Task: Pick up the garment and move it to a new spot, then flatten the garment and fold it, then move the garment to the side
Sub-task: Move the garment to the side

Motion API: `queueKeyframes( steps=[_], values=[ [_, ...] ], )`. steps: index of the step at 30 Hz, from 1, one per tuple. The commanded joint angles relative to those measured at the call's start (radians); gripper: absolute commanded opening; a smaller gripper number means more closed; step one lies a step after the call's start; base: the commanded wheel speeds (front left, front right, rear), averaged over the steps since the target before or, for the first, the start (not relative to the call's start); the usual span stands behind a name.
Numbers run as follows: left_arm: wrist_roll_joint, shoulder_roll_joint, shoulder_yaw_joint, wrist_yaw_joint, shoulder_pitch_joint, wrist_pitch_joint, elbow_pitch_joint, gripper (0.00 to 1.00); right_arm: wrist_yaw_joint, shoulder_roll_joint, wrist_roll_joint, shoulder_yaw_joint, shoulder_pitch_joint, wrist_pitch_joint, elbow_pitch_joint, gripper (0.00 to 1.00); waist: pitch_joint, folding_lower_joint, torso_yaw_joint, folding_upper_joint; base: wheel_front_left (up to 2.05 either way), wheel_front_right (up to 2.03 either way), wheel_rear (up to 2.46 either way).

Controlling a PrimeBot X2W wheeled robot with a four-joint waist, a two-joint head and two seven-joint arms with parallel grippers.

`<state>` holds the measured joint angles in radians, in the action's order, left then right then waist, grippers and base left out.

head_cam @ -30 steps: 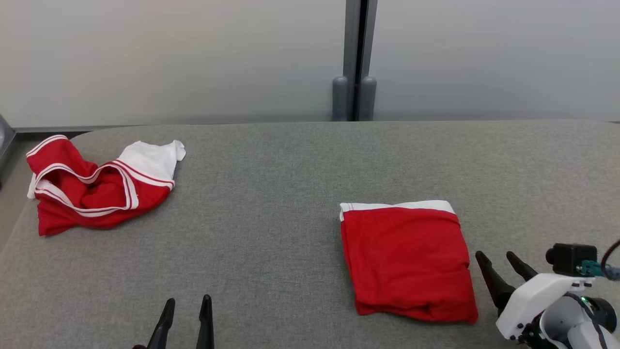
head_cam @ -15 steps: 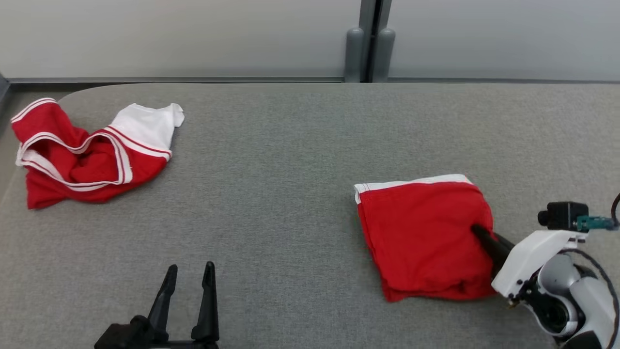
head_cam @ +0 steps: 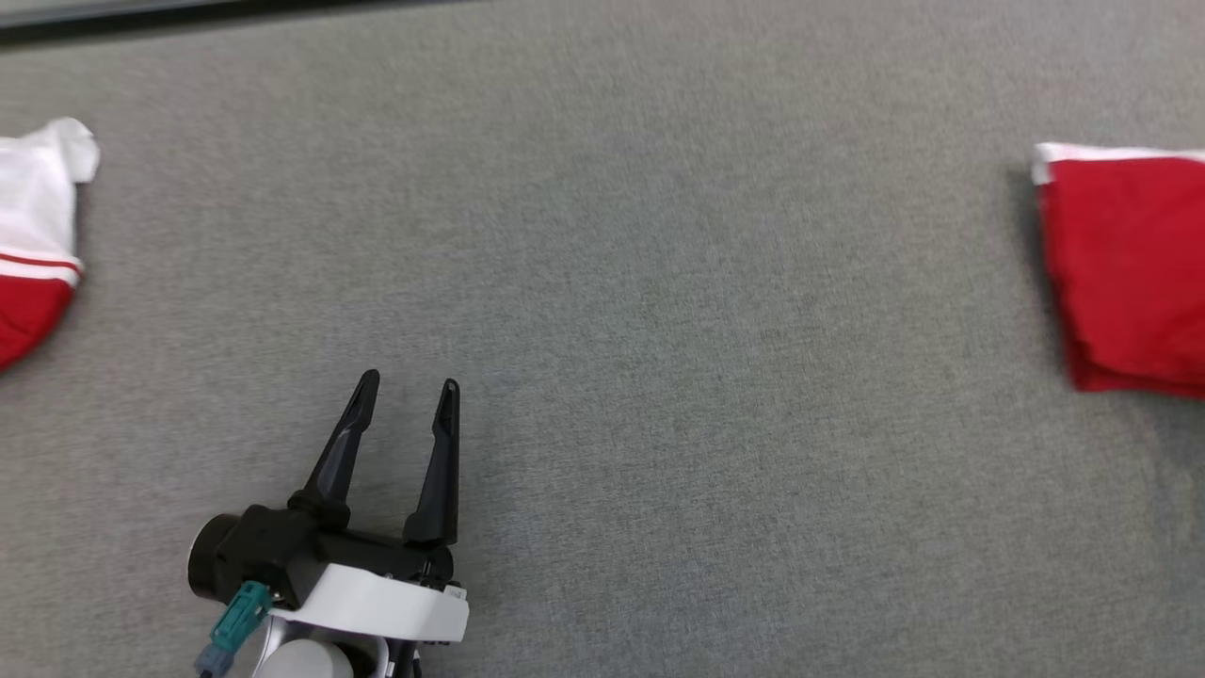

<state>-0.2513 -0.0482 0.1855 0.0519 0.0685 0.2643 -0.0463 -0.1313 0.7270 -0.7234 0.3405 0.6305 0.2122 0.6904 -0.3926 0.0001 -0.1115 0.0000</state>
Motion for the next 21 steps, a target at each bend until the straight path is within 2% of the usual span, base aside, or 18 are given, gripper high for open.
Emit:
queueKeyframes(
  steps=[1,9,10,11,12,16,19,21],
  values=[
    [0.014,-0.004,0.005,0.007,0.021,0.0,-0.001,1.0,0.001,0.03,0.047,-0.006,0.053,-0.012,0.051,0.0,-0.074,-0.0001,-0.042,0.0,0.0,0.0,0.0],
    [0.017,-0.004,0.018,-0.002,-0.001,-0.001,-0.006,1.0,0.001,0.081,0.176,0.007,0.163,-0.032,0.208,0.0,-0.094,-0.0001,-0.011,0.0,0.0,0.0,0.0],
    [0.015,-0.005,0.016,-0.006,-0.003,-0.001,-0.003,1.0,0.001,0.088,0.199,0.013,0.174,-0.038,0.224,0.05,-0.098,-0.0001,-0.008,0.0,0.0,0.0,0.0],
    [0.012,-0.005,0.014,-0.011,-0.004,-0.001,0.0,1.0,0.001,0.093,0.218,0.016,0.185,-0.043,0.238,0.65,-0.101,-0.0001,-0.006,0.0,0.0,0.0,0.0],
    [0.008,-0.006,0.01,-0.012,-0.003,-0.001,0.001,1.0,0.001,0.093,0.228,0.016,0.194,-0.043,0.258,1.0,-0.102,-0.0001,-0.004,0.0,0.0,0.0,0.0],
    [-0.012,-0.006,0.004,-0.02,-0.004,-0.001,0.003,1.0,0.001,0.105,0.282,0.031,0.21,-0.04,0.301,1.0,-0.079,-0.0001,-0.002,0.0,0.0,0.0,0.0],
    [-0.036,-0.005,0.003,-0.021,-0.012,0.0,0.003,1.0,0.001,0.106,0.324,0.015,0.226,-0.114,0.299,1.0,-0.029,-0.0001,-0.002,0.0,0.0,0.0,0.0],
    [-0.055,-0.004,0.002,-0.025,-0.023,0.0,-0.006,1.0,0.001,0.073,0.33,-0.009,0.21,-0.179,0.292,1.0,0.022,-0.0001,0.001,0.0,0.0,0.0,0.0]
  ],
)
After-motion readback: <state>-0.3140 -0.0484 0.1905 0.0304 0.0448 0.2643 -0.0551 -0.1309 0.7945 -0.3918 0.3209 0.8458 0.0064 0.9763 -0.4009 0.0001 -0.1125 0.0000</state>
